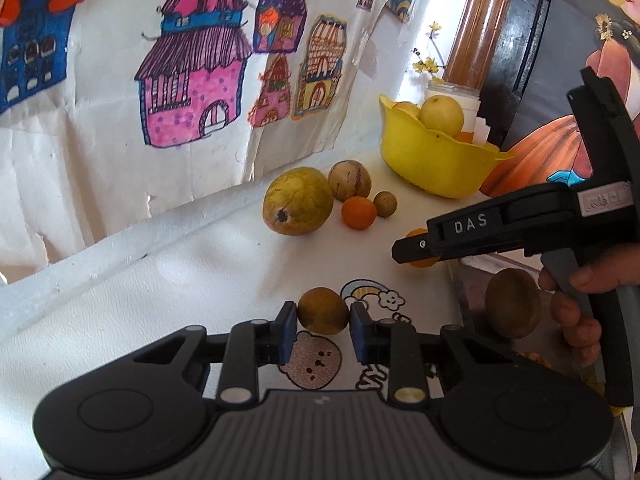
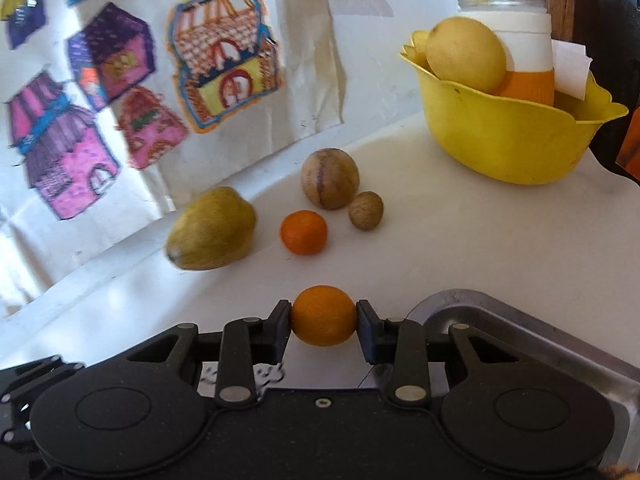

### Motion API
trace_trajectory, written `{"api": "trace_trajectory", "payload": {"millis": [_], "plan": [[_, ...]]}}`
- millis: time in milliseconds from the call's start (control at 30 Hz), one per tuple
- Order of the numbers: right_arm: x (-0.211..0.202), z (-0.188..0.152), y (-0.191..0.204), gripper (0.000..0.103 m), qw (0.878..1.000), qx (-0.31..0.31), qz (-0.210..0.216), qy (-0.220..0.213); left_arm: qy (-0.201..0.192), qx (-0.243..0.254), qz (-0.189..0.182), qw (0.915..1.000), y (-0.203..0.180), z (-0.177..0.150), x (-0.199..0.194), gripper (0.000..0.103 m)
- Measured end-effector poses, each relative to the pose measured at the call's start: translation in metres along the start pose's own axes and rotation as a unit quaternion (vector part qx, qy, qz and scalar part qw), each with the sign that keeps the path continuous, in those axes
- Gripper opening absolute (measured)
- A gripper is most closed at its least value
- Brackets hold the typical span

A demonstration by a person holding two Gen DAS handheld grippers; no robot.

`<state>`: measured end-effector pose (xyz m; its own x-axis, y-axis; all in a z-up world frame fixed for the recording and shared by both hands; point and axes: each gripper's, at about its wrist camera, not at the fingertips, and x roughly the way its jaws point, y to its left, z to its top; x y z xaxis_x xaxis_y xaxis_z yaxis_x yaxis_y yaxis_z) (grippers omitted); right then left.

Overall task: Organize fruits
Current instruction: 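Grasp the orange with the right tool while the left tool grasps a small brown round fruit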

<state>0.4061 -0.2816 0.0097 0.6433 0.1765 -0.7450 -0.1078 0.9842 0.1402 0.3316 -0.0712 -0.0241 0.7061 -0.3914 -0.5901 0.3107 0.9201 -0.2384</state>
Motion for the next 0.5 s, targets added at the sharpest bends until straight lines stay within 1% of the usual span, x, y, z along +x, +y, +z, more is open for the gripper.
{"api": "trace_trajectory", "payload": {"millis": [267, 500], "plan": [[-0.048, -0.011, 0.004, 0.037, 0.999, 0.0, 0.031, -0.023, -0.019, 0.009, -0.004, 0.9998, -0.02, 0.006, -0.027, 0.031], [-0.11, -0.026, 0.002, 0.037, 0.998, -0.01, 0.038, -0.054, -0.039, 0.017, -0.005, 0.9991, -0.044, 0.004, -0.061, 0.031]]}}
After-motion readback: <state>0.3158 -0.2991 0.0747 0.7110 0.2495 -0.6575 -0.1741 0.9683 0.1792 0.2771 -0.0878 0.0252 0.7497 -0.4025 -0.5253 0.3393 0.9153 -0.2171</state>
